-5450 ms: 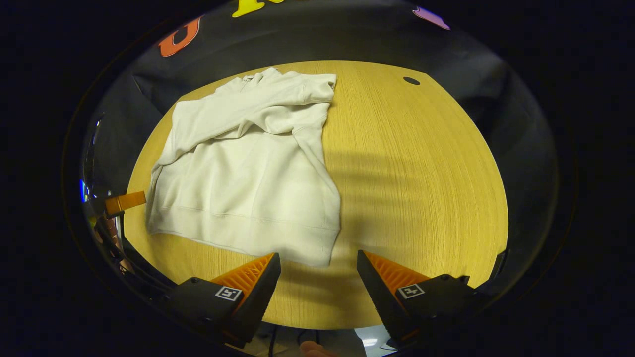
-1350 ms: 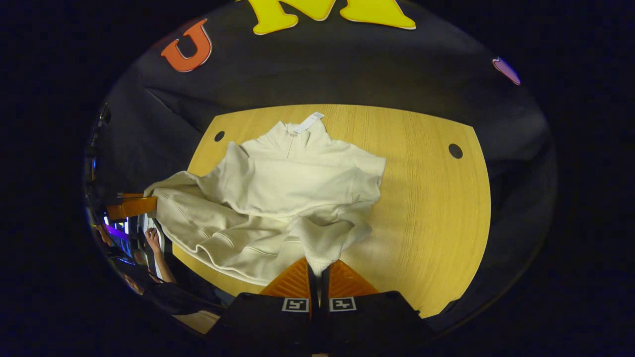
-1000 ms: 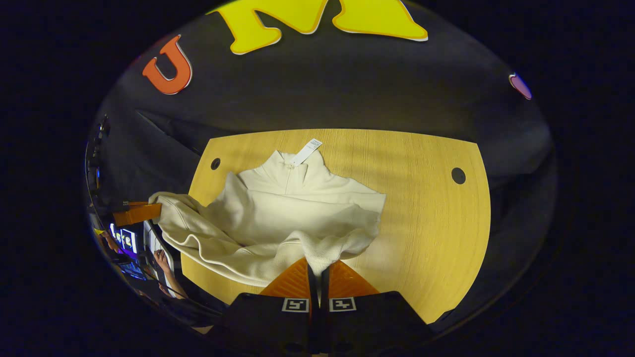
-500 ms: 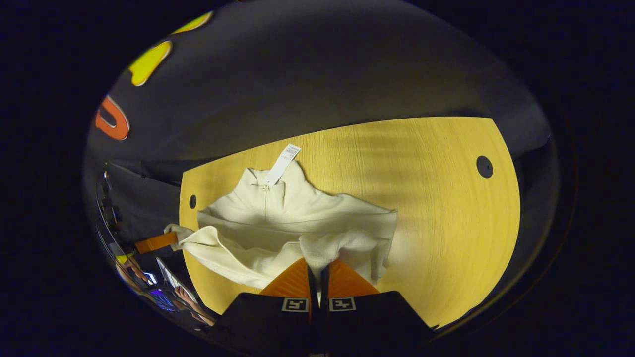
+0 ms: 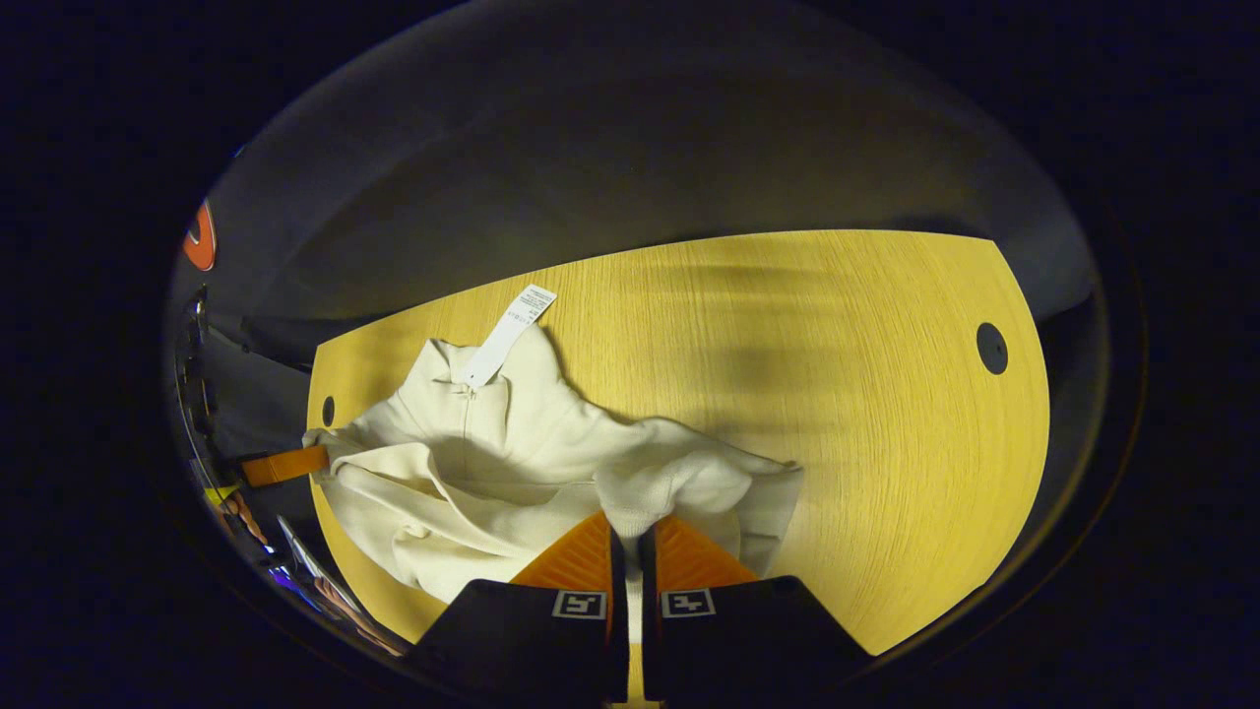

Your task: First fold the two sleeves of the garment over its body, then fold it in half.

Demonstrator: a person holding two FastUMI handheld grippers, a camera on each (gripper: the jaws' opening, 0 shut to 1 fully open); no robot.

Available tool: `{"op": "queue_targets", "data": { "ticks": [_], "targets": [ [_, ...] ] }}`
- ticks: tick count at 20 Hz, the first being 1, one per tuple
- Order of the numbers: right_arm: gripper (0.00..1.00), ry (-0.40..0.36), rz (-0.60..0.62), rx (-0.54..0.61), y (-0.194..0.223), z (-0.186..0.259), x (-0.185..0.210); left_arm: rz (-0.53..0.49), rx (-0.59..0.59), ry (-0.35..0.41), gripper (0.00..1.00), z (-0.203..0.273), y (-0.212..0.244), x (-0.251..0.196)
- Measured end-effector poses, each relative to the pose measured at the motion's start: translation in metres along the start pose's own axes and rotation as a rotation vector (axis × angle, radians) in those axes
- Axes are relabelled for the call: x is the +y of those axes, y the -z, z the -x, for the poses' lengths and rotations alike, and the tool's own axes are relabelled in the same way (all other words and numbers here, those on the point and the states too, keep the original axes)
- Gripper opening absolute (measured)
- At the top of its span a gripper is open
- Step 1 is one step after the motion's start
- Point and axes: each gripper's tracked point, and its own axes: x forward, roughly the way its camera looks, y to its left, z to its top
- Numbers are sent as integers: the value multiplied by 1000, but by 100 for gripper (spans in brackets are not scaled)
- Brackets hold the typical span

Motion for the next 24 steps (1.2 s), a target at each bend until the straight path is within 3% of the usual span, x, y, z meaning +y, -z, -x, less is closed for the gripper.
{"op": "queue_targets", "data": {
  "ticks": [1, 3, 5, 7, 8, 9, 10, 14, 20, 22, 23, 24],
  "targets": [
    [6, 1, -7, -9, -3, -4, 2, -12, -9, -19, 9, 0, -3, 3],
    [10, -4, -18, -45, -9, -3, 4, -33, -15, -31, 34, -2, -3, 3],
    [14, -8, -27, -90, -19, 10, 8, -18, -21, -9, 44, 3, -2, -1],
    [42, -15, -30, -138, -26, 21, 10, -6, -47, -8, 74, 12, -2, 0],
    [52, -13, -22, -167, -30, 31, 9, -8, -52, -8, 77, 18, 1, -1],
    [62, -1, -10, -183, -32, 39, 9, -19, -54, -21, 99, 25, 4, 3],
    [81, 25, 5, -187, -31, 48, 5, -39, -60, -38, 98, 31, 7, 7],
    [96, 42, 64, -200, -11, 89, 12, -20, -91, -17, 99, 70, 20, 5],
    [96, 63, 157, -311, 26, 164, 22, -34, -245, -81, 99, 145, 53, 23],
    [92, 85, 198, -379, 39, 194, 22, -9, -311, -80, 99, 170, 69, 26],
    [96, 91, 219, -425, 45, 209, 23, 1, -349, -74, 99, 183, 75, 25],
    [92, 93, 242, -473, 52, 225, 25, 7, -394, -78, 99, 197, 83, 28]
  ]
}}
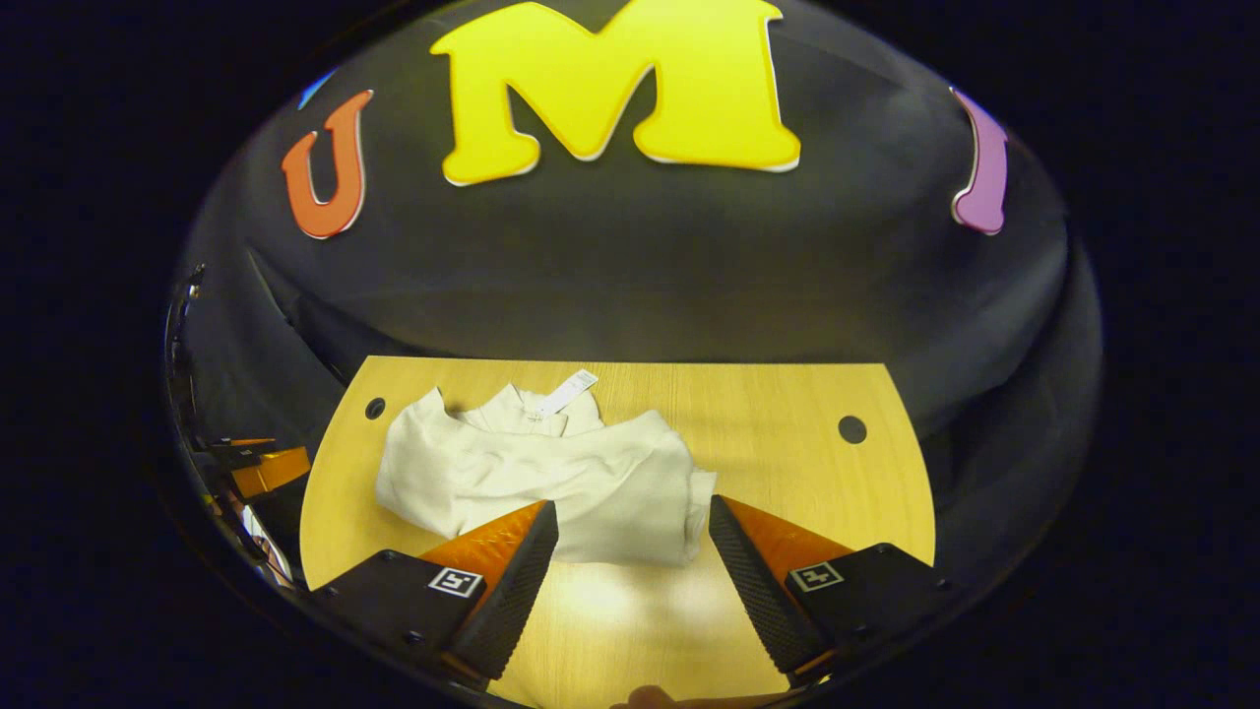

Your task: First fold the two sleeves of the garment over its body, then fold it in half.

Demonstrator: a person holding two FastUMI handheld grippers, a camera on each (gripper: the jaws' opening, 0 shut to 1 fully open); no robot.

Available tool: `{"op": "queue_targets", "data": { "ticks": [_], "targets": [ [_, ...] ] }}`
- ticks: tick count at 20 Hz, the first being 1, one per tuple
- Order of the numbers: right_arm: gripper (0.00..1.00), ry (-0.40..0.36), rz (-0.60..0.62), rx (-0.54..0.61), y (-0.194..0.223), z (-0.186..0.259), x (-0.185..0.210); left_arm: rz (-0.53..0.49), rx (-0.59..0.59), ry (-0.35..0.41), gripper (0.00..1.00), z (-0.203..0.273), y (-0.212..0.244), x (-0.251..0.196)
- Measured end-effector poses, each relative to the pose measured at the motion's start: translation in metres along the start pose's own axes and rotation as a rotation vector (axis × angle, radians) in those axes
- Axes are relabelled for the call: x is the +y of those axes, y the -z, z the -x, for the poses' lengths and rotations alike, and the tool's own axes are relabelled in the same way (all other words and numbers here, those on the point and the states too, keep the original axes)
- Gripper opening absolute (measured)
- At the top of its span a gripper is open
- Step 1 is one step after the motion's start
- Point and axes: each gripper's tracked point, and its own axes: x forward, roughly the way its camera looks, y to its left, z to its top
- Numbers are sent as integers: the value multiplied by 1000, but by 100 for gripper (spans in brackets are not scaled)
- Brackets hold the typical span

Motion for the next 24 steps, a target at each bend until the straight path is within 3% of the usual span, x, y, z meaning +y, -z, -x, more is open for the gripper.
{"op": "queue_targets", "data": {
  "ticks": [8, 11, 15, 20, 24],
  "targets": [
    [96, 39, 68, -312, 12, 128, -4, 34, -344, -14, 98, 129, 21, 4],
    [96, 65, 82, -432, 25, 176, -6, -12, -497, -35, 98, 189, 26, -9],
    [94, 70, 38, -507, 48, 225, -13, -23, -633, -21, 98, 267, 34, -28],
    [94, 142, 13, -619, 57, 284, -40, -54, -705, 30, 97, 314, 45, -39],
    [94, 135, 5, -706, 53, 313, -29, -82, -747, 57, 97, 331, 40, -55]
  ]
}}
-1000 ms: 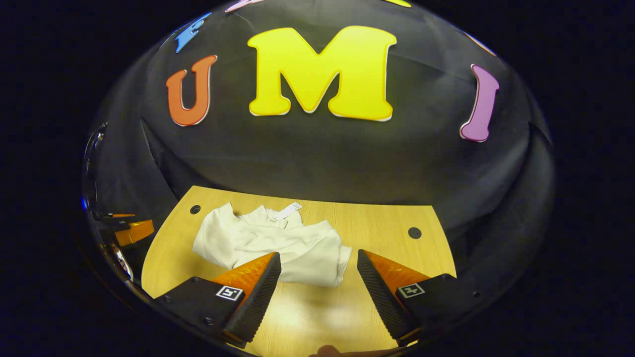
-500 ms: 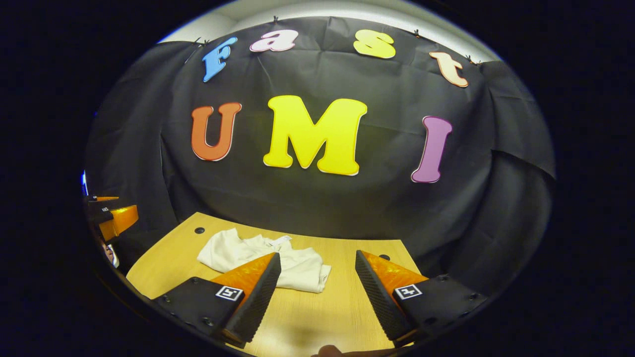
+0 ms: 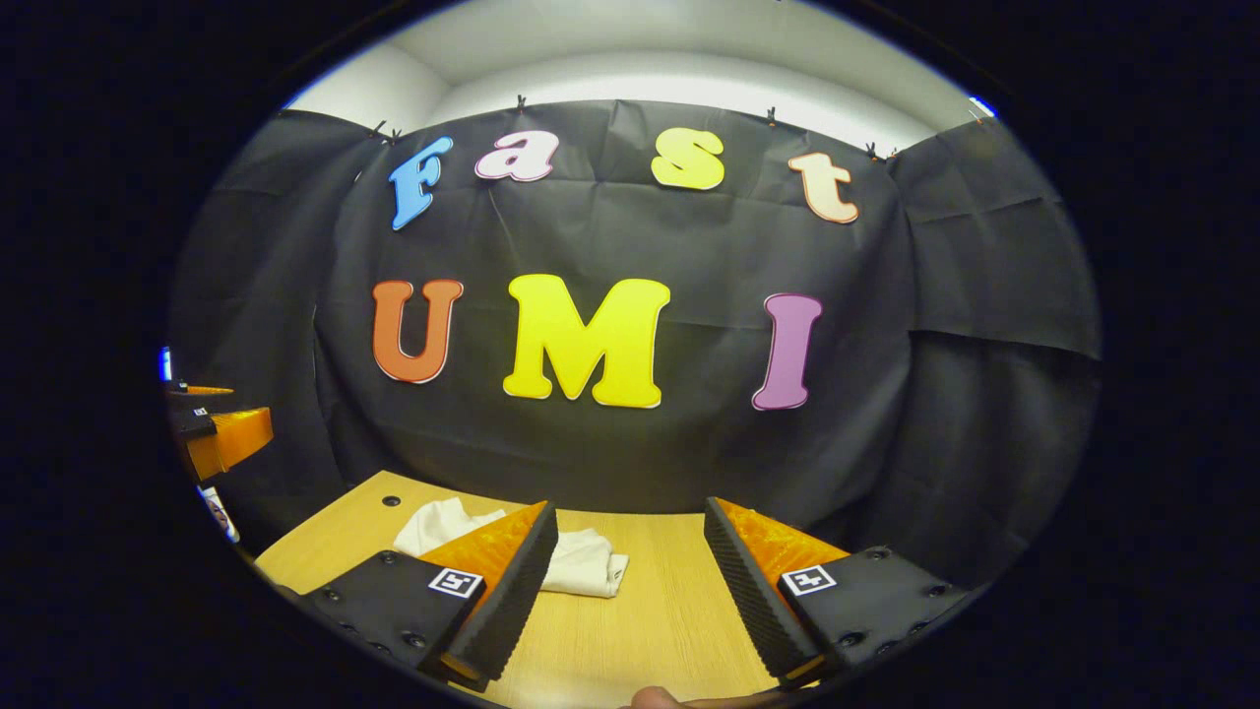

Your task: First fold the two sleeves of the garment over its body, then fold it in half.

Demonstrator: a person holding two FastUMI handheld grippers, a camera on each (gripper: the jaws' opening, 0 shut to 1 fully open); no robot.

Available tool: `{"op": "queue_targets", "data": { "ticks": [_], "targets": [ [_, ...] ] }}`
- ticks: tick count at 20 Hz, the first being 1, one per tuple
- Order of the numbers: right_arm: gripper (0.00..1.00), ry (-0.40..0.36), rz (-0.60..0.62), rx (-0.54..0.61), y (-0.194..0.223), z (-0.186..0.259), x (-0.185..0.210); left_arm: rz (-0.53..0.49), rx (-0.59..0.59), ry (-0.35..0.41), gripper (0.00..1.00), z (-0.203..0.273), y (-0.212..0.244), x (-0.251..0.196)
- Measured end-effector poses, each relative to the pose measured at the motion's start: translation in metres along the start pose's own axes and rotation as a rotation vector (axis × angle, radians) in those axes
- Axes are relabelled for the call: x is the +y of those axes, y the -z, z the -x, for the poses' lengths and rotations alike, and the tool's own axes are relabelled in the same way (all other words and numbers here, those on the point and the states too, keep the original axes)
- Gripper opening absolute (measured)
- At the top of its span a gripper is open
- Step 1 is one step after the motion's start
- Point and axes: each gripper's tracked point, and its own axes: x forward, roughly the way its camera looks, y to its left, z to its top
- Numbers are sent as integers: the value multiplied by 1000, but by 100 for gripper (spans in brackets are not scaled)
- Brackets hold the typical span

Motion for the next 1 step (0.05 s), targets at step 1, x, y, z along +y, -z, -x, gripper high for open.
{"op": "queue_targets", "data": {
  "ticks": [1],
  "targets": [
    [94, -3, -4, -14, -3, 3, 3, -5, -11, 10, 97, 1, -3, -4]
  ]
}}
